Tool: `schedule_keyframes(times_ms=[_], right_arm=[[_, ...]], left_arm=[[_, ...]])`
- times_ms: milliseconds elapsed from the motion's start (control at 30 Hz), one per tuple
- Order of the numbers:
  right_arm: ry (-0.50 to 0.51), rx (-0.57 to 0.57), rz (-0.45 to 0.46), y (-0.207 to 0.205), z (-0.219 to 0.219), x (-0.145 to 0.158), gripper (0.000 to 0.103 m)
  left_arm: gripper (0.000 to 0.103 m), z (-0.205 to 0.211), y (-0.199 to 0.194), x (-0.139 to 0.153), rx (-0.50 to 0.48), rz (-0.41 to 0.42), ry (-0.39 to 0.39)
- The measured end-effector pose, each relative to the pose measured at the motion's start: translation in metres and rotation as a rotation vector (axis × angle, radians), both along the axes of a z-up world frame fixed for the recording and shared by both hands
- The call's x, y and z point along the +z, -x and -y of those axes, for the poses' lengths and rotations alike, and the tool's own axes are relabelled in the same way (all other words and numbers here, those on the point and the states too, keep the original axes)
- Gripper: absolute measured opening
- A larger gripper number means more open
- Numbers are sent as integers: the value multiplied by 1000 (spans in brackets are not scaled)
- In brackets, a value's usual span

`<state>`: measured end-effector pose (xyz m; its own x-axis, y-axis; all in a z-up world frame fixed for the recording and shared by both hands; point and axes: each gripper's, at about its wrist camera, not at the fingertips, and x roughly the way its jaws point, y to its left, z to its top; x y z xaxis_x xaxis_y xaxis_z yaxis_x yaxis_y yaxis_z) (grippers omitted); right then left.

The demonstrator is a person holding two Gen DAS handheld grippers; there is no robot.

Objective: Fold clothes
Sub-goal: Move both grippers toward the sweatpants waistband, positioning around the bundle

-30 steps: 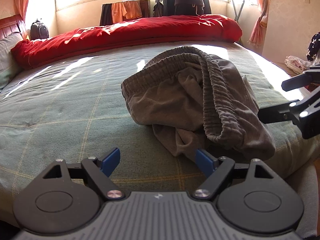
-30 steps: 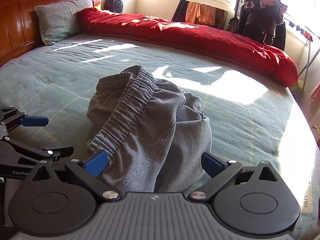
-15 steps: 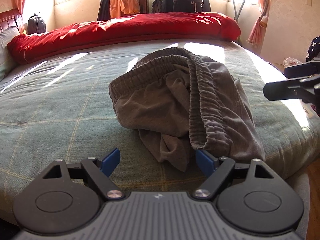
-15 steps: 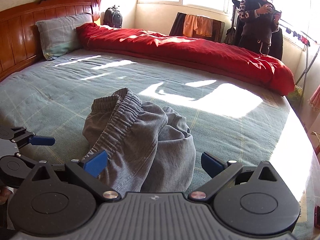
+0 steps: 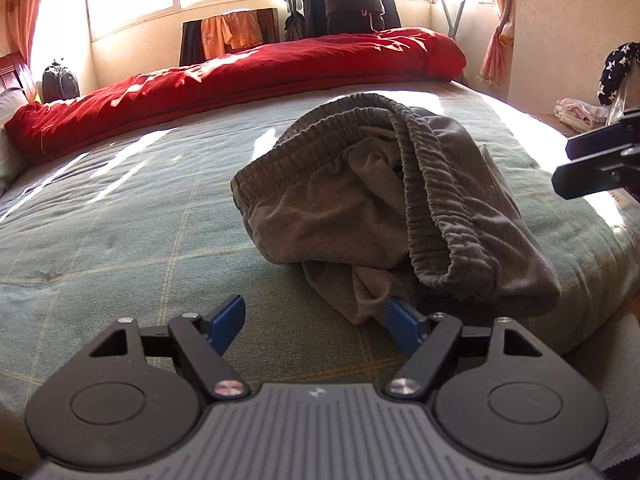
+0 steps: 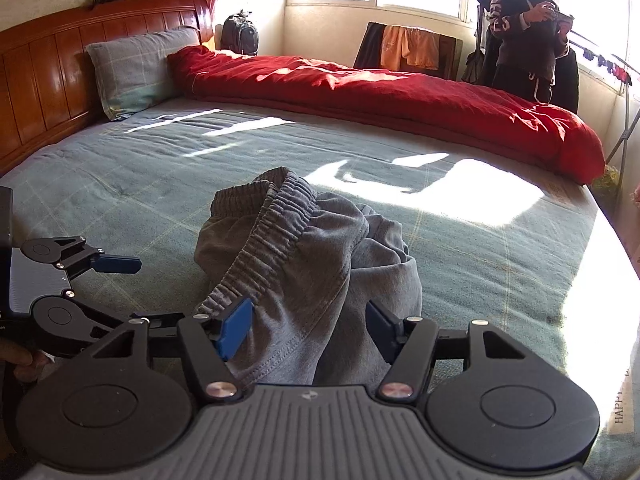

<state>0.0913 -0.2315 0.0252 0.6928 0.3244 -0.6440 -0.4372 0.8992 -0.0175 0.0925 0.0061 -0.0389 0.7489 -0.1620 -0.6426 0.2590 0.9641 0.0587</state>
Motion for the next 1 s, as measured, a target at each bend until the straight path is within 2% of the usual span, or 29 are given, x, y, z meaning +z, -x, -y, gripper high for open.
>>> schedule_keyframes(times_ms=[33,200,333,467,567,767,867,1000], right_arm=[[-4,10,-4,2,0,0,68],[76,93,-35,9,-18,-13,71],[168,120,-57,8,-31,-39,83],[296,132,-42,8,-43,-66,83],[361,91,14,2,-43,-70,76],[196,15,32,-15,-13,-43,56],[173,11,40,-17,-13,-45,57],[210,25,79,-21,-28,-55,66]], left_arm=[[70,-3,0,1,-1,1,7],[70,-6,-2,4,-11,1,1],[71,-9,-4,3,-14,-6,1],[71,-9,-9,-2,-16,-20,-3],[71,-9,-12,-5,-20,-27,0],[72,-7,-19,-13,-34,-28,2],[73,-4,-23,-15,-49,-40,12],[73,-1,-28,-17,-54,-51,15]])
